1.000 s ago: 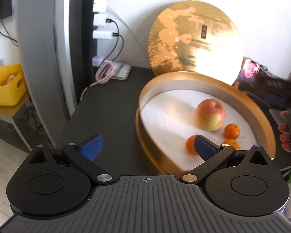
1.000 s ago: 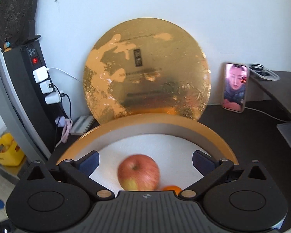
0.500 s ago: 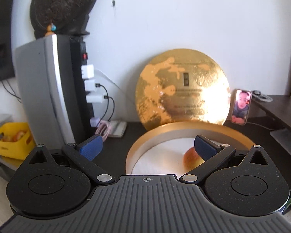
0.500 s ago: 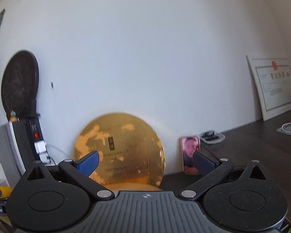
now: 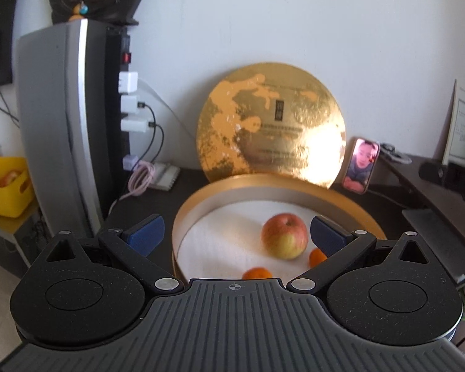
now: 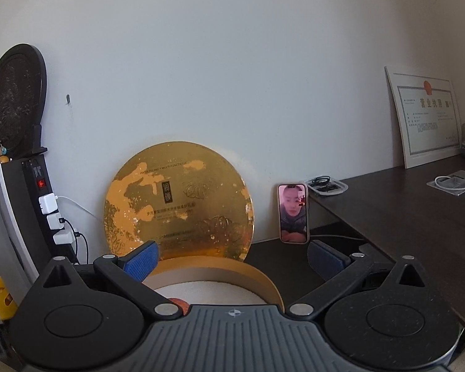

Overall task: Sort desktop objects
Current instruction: 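Open the right gripper and raise it away from the box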

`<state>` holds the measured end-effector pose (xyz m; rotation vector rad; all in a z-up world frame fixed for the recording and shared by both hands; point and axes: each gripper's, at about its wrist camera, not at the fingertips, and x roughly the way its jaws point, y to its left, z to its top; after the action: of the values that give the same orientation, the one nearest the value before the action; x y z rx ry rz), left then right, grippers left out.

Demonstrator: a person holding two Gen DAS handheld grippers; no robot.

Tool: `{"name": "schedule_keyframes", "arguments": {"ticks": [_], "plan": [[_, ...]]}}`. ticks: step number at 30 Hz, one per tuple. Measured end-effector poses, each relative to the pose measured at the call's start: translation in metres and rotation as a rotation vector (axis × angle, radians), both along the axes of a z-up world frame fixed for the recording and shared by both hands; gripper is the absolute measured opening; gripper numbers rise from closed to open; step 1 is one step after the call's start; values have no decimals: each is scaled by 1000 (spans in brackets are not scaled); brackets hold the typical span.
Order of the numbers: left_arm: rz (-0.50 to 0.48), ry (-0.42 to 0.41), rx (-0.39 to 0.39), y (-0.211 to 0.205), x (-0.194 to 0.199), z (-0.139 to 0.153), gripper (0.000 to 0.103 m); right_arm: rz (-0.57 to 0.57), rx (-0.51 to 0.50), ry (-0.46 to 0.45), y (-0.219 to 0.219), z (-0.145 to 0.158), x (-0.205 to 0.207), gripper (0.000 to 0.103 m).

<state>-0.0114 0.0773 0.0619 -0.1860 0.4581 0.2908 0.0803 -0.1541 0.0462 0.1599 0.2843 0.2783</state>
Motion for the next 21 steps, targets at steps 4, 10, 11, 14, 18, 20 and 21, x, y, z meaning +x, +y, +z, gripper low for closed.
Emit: {"name": "schedule_keyframes", "arguments": {"ticks": [4, 10, 11, 14, 18, 20, 21], "plan": [[56, 60, -77, 14, 2, -13, 103, 12, 53, 38, 17, 12, -4, 103], [188, 139, -309, 33, 5, -32, 103, -14, 62, 3, 41, 30, -18, 103], [190, 149, -296, 34, 6, -32, 103, -38, 51, 18, 44, 30, -18, 103], [200, 182, -252, 38, 10, -35, 103, -64, 54, 48, 47, 28, -21, 103], [225, 268, -258, 56, 19, -45, 103, -33, 42, 15, 49, 26, -37, 103], [220, 314, -285, 64, 23, -51, 103, -9, 30, 10, 50, 26, -42, 103], [215, 314, -281, 64, 22, -51, 103, 6, 31, 19, 51, 25, -43, 103]]}}
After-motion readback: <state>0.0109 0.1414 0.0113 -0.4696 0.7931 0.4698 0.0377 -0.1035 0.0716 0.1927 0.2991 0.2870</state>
